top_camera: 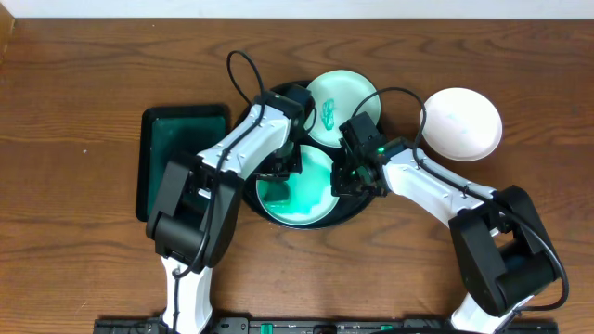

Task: Clean dirty plates on tray and stack at the side
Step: 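Scrub the lower green plate with the sponge in the left gripper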

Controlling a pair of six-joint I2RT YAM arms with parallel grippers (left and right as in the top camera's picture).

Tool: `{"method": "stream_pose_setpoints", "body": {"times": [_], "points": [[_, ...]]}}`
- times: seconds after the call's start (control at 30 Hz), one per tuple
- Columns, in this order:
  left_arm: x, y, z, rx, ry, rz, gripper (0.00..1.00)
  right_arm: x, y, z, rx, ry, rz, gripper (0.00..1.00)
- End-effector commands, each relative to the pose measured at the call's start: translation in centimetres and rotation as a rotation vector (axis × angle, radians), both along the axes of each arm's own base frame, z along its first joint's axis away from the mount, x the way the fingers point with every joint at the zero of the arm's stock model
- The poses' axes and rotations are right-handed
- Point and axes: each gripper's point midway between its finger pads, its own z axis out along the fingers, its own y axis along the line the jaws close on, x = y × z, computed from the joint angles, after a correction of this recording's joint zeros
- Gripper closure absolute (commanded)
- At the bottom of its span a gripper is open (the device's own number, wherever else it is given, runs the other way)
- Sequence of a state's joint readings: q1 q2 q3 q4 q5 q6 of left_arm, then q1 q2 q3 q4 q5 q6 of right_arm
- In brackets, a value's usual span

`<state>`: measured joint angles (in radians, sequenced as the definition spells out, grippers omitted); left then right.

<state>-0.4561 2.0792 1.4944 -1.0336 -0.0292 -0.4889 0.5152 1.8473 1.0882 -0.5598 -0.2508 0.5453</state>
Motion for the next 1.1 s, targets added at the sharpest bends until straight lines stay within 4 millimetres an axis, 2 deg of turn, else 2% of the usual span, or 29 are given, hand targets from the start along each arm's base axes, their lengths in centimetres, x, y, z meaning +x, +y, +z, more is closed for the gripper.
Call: {"method": "stream_pose_setpoints", "body": {"times": [0.0, 0.13, 0.3, 0.43, 0.57, 0.73, 0.93, 1.0, 1.07], "points": [[1.1, 5.5, -1.3, 0.224, -0.031, 0.014, 0.93, 0.0, -1.1, -0.8, -0.063, -0.003, -0.013, 0.99], [-0.3, 0.5, -2.2, -0.051, 0.070, -0.094, 0.93, 0.0, -1.1, -0.8, -0.063, -0.003, -0.013, 0.99], [-1.8, -5.0, -2.0, -0.287, 0.118, -0.180, 0.93, 0.0, -1.1, -0.8, -0.064, -0.001, -0.013, 0.99], [-2.3, -8.6, -1.5, -0.427, 0.120, -0.221, 0.93, -0.2, -1.2, -0.8, -0.069, 0.007, -0.013, 0.99], [-2.3, -11.2, -0.9, -0.547, 0.110, -0.242, 0.93, -0.3, -1.3, -0.8, -0.072, 0.011, -0.012, 0.99], [-2.3, -13.2, 0.0, -0.667, 0.113, -0.245, 0.93, -0.3, -1.3, -0.9, -0.072, 0.012, -0.012, 0.99], [-2.3, -13.4, 0.2, -0.683, 0.113, -0.245, 0.93, -0.3, -1.3, -0.8, -0.072, 0.010, -0.012, 0.99], [-2.1, -12.5, -0.3, -0.625, 0.106, -0.223, 0.93, -0.3, -1.3, -0.8, -0.072, 0.011, -0.012, 0.99], [-1.9, -10.4, -1.2, -0.490, 0.098, -0.167, 0.93, -0.3, -1.3, -0.8, -0.072, 0.011, -0.012, 0.99]]}}
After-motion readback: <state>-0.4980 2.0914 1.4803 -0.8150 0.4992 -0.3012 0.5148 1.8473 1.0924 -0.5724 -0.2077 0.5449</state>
